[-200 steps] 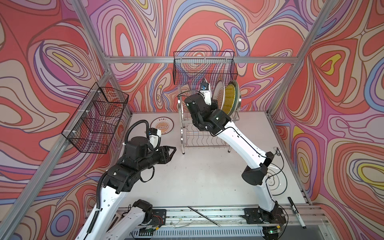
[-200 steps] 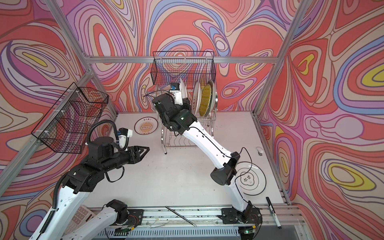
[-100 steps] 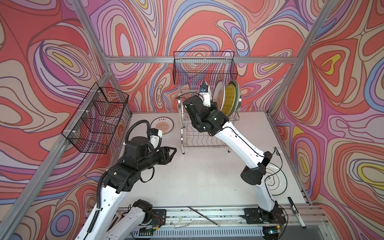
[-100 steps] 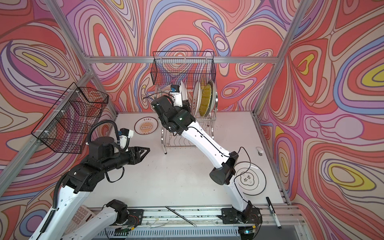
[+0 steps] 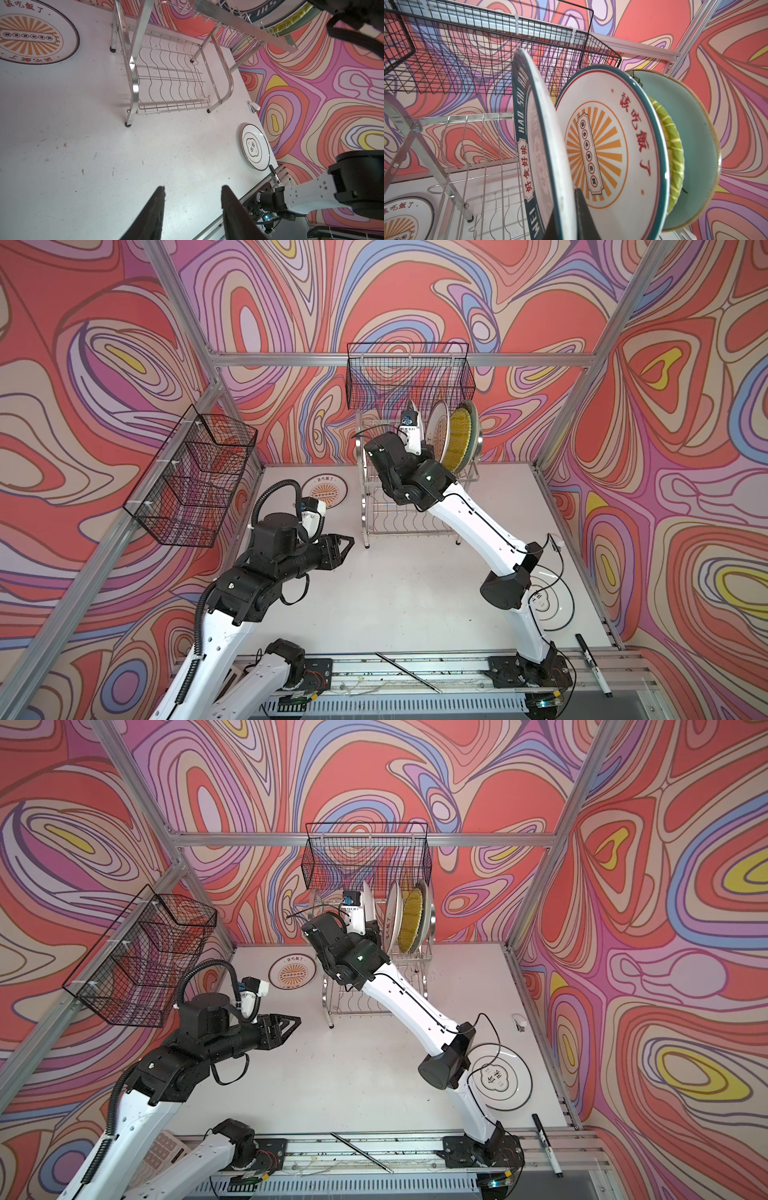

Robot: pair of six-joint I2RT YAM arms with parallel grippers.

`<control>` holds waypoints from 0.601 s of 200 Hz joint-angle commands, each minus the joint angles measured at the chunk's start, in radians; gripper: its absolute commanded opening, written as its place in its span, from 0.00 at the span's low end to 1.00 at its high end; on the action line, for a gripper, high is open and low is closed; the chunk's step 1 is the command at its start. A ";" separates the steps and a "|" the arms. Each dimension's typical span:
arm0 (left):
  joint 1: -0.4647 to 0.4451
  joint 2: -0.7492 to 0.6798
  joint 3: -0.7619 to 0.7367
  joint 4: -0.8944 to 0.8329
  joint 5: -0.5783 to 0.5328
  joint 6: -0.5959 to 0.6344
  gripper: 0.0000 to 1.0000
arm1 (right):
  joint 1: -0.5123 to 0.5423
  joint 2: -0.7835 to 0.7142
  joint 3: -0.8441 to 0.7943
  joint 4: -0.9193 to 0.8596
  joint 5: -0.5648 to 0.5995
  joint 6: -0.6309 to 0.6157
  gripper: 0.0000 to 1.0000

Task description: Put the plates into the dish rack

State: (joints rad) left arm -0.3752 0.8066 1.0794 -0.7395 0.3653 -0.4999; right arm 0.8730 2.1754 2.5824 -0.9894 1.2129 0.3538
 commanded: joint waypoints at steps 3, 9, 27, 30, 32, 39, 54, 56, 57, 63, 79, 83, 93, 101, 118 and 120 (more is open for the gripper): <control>-0.006 -0.006 0.016 -0.027 0.004 0.020 0.48 | 0.003 0.020 0.007 -0.016 -0.009 0.017 0.00; -0.006 -0.006 0.016 -0.029 0.002 0.021 0.48 | 0.004 0.021 0.007 -0.014 -0.011 0.016 0.00; -0.007 -0.009 0.017 -0.034 0.001 0.021 0.49 | 0.003 0.024 0.008 -0.014 -0.013 0.018 0.00; -0.006 -0.009 0.018 -0.034 -0.001 0.021 0.49 | 0.004 0.024 0.008 -0.012 -0.013 0.018 0.00; -0.006 -0.009 0.019 -0.034 0.000 0.021 0.49 | 0.003 0.023 0.008 -0.012 -0.013 0.018 0.00; -0.007 -0.009 0.019 -0.033 -0.001 0.021 0.49 | 0.002 0.024 0.007 -0.013 -0.016 0.017 0.00; -0.007 -0.009 0.024 -0.035 0.000 0.021 0.49 | 0.001 0.023 0.007 -0.010 -0.018 0.016 0.05; -0.006 -0.009 0.024 -0.035 0.000 0.021 0.49 | 0.001 0.024 0.007 -0.010 -0.019 0.014 0.05; -0.006 -0.009 0.024 -0.036 0.000 0.021 0.49 | 0.001 0.023 0.007 -0.010 -0.019 0.013 0.05; -0.007 -0.009 0.026 -0.036 -0.001 0.020 0.49 | 0.002 0.025 0.007 -0.008 -0.021 0.012 0.06; -0.007 -0.009 0.027 -0.035 -0.002 0.019 0.49 | 0.000 0.023 0.005 -0.008 -0.024 0.011 0.10; -0.007 -0.009 0.026 -0.036 -0.002 0.018 0.49 | 0.001 0.024 0.005 -0.008 -0.024 0.011 0.10; -0.006 -0.009 0.026 -0.035 -0.002 0.017 0.49 | 0.000 0.024 0.003 -0.006 -0.026 0.009 0.11; -0.007 -0.009 0.026 -0.035 -0.002 0.017 0.49 | 0.000 0.024 0.002 -0.007 -0.027 0.009 0.14; -0.006 -0.009 0.028 -0.037 -0.002 0.017 0.49 | -0.001 0.024 0.002 -0.005 -0.032 0.007 0.17; -0.006 -0.009 0.029 -0.037 -0.002 0.017 0.49 | -0.003 0.024 0.000 -0.005 -0.033 0.007 0.17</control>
State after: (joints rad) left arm -0.3752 0.8066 1.0794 -0.7593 0.3653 -0.4976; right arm 0.8719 2.1757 2.5824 -0.9890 1.1919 0.3599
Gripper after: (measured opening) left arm 0.492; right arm 0.164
